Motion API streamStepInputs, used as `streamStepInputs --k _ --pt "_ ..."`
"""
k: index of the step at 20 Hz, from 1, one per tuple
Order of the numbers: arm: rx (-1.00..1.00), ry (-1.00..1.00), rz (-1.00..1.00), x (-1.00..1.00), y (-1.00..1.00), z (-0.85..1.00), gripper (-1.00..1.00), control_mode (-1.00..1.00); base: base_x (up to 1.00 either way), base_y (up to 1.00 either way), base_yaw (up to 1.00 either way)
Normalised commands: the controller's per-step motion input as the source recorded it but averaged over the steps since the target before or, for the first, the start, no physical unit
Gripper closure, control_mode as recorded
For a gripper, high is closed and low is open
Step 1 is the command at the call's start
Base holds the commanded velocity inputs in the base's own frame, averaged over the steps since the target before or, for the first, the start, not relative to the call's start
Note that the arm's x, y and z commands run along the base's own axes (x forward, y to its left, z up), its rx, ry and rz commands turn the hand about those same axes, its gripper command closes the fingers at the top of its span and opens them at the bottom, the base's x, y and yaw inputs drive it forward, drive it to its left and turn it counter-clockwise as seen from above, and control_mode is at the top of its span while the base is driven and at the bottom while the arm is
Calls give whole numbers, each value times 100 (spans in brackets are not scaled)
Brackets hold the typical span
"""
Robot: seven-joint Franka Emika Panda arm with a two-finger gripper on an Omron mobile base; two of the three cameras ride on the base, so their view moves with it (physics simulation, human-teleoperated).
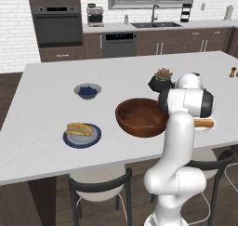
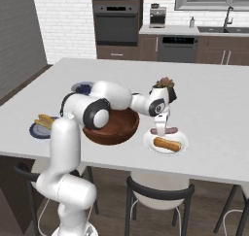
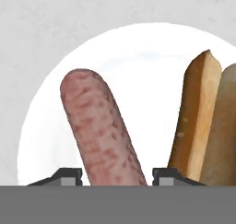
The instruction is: Place one bun and one sausage from the bowl on each plate.
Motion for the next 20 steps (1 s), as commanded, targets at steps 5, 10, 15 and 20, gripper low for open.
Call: streamStepInputs --k 5,10,15,20 --pt "0 -10 -3 19 -8 -47 -100 -100 0 0 0" --pt "1 -10 0 0 0 75 -100 -100 0 0 0" --pt "0 -23 6 -35 25 100 -100 -100 0 0 0" --pt "0 -6 27 -38 96 83 -100 -100 0 0 0"
